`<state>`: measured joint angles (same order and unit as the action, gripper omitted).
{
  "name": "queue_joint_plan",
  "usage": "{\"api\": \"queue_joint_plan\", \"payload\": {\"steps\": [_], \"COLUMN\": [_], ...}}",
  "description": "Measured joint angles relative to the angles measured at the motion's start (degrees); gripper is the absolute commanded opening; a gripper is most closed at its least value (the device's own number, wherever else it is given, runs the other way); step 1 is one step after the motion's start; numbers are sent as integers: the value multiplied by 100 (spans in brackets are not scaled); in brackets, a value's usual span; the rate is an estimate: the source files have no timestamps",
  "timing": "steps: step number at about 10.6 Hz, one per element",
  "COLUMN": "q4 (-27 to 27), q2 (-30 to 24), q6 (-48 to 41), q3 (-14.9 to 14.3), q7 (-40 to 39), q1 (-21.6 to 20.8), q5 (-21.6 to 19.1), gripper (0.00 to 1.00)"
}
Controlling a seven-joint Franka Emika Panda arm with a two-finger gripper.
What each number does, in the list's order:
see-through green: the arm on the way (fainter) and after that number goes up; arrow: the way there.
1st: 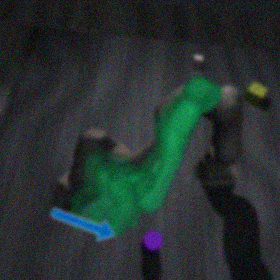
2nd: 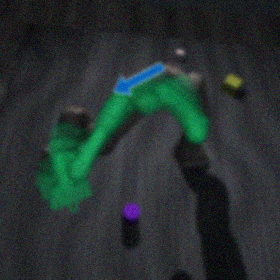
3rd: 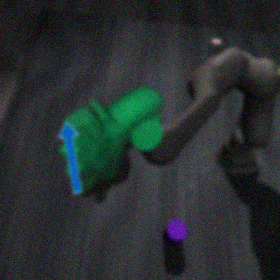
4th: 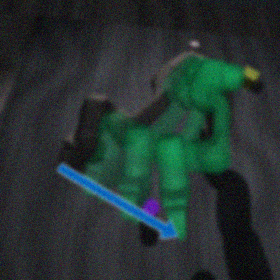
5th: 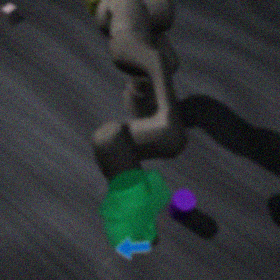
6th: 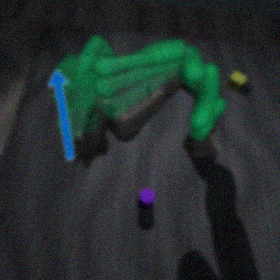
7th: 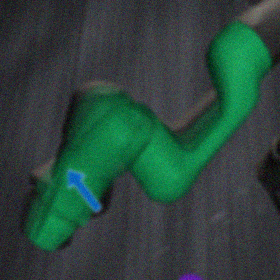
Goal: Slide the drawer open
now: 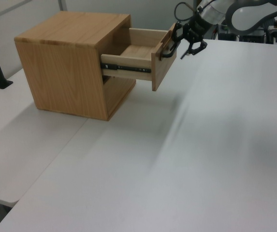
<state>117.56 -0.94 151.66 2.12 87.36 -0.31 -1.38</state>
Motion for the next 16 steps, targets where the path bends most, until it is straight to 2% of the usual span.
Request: {"api": "queue_joint_plan", "payload": {"steps": [3,8,12,15,16], "q4": [-195,-1465,-1817,-2030,-2032], "q2": [-193,-396,-392,-390,-382], "q6": [-725,-3132,-4239,-4981,-5143], "q3": [-2,-9,11,9,3], "q7": [5,-61,-1444,-3216,-3906], "q1": [4,5,-25,-14,1], "q5": [0,1,4,5,6], "gripper": [81,81,83,92,100]}}
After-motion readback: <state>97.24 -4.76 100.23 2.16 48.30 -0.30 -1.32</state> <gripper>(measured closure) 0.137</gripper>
